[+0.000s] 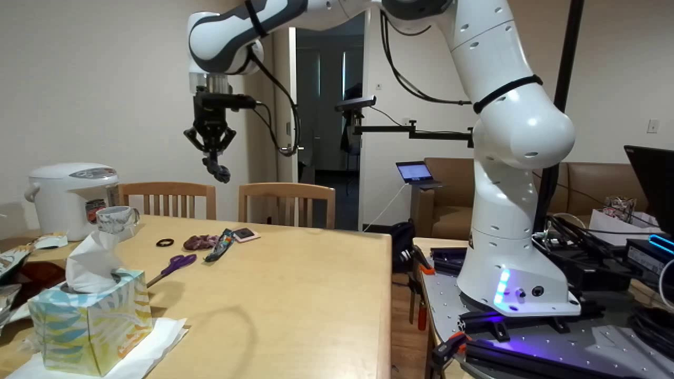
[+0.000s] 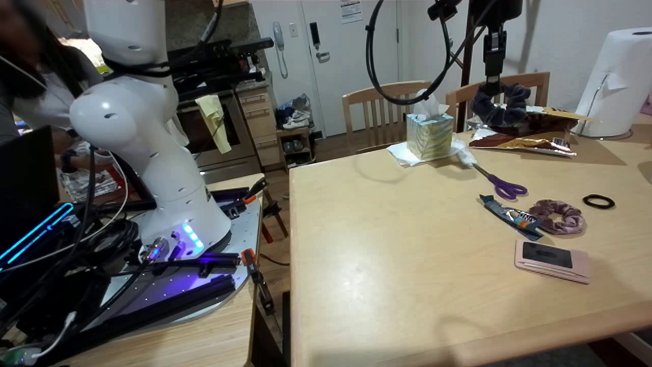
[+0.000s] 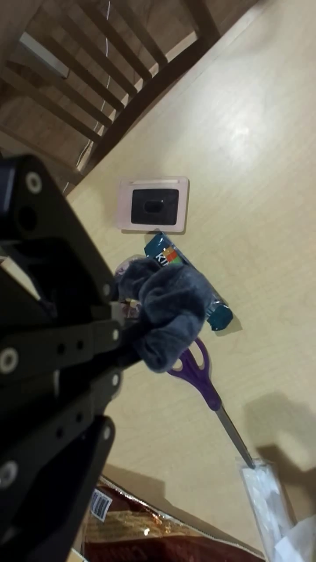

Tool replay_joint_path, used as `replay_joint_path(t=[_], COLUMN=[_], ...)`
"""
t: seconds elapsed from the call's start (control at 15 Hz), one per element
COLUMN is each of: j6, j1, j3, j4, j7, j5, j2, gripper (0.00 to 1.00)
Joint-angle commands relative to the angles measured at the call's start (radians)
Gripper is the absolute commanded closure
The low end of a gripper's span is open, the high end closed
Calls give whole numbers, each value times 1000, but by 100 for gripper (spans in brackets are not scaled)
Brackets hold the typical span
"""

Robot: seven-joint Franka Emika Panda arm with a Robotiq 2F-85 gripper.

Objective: Move the gray scrunchie to the middle of the table

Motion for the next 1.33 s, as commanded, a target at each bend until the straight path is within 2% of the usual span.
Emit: replay_joint_path(t=[0.0, 0.2, 0.6, 1.07, 1.27], j6=[-33, -44, -149, -212, -221], j1=[37, 48, 38, 50, 31], j3=[-9, -16, -8, -25, 3], j4=[172, 253, 378, 466, 490], j7=[74, 102, 154, 351, 342], j5=[-18, -8, 33, 19, 49], j2=[143, 206, 272, 317, 330], gripper=[99, 99, 99, 99, 99])
